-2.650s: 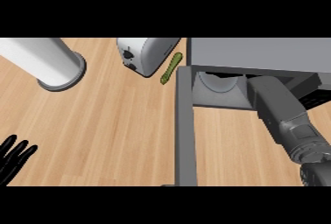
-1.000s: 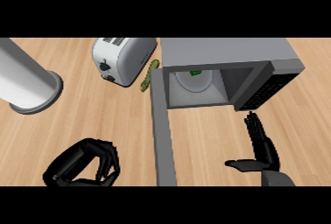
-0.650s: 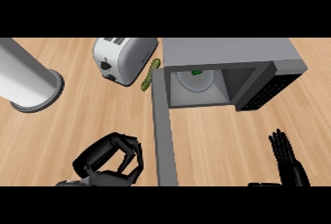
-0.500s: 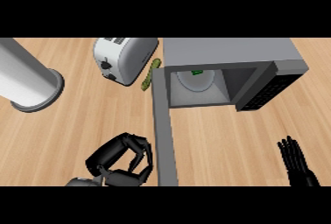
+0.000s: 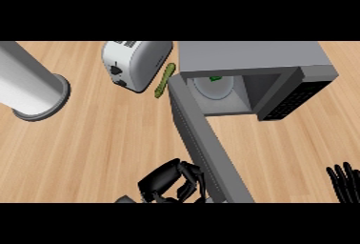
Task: Pick up the milk, place it into the microwave and close the microwave
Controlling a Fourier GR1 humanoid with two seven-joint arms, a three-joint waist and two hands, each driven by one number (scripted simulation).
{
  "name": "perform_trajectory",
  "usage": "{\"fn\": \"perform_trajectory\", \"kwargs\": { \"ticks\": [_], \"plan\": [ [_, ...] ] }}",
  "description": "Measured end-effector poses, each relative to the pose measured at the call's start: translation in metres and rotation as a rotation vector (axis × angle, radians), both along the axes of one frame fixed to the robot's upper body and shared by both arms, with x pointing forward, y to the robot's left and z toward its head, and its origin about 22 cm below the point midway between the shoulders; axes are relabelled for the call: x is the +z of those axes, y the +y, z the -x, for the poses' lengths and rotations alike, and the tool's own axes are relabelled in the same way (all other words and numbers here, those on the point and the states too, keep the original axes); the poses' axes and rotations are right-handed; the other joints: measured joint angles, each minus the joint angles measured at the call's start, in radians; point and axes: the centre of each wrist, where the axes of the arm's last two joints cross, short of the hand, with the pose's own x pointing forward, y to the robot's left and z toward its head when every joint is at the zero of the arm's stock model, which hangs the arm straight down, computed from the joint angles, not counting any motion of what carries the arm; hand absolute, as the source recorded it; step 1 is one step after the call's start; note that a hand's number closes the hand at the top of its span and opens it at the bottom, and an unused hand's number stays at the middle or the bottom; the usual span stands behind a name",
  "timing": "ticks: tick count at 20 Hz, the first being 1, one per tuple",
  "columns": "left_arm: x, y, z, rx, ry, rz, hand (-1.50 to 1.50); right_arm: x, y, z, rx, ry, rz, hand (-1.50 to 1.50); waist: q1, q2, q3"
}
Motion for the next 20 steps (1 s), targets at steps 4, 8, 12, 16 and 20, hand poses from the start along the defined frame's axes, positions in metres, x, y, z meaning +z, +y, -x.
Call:
{"fn": "perform_trajectory", "kwargs": {
  "ticks": [4,8,12,16,20],
  "plan": [
    [-0.004,-0.030,0.008,0.012,-0.005,-0.016,1.50,0.026,0.007,-0.004,0.076,-0.041,-0.032,-1.50,-0.008,0.003,0.000],
    [-0.003,-0.049,0.012,0.063,-0.026,-0.029,1.50,0.053,0.016,-0.008,0.153,-0.076,-0.052,-1.50,-0.020,0.006,-0.001],
    [0.000,-0.061,0.010,0.124,-0.058,-0.044,1.50,0.076,0.025,-0.010,0.228,-0.115,-0.057,-1.50,-0.037,0.009,-0.001],
    [0.005,-0.070,0.002,0.173,-0.076,-0.064,1.50,0.097,0.035,-0.012,0.299,-0.130,-0.051,-1.50,-0.058,0.015,-0.001],
    [0.013,-0.080,-0.003,0.232,-0.095,-0.042,1.50,0.110,0.042,-0.014,0.345,-0.131,-0.047,-1.50,-0.076,0.022,-0.002]
  ]
}}
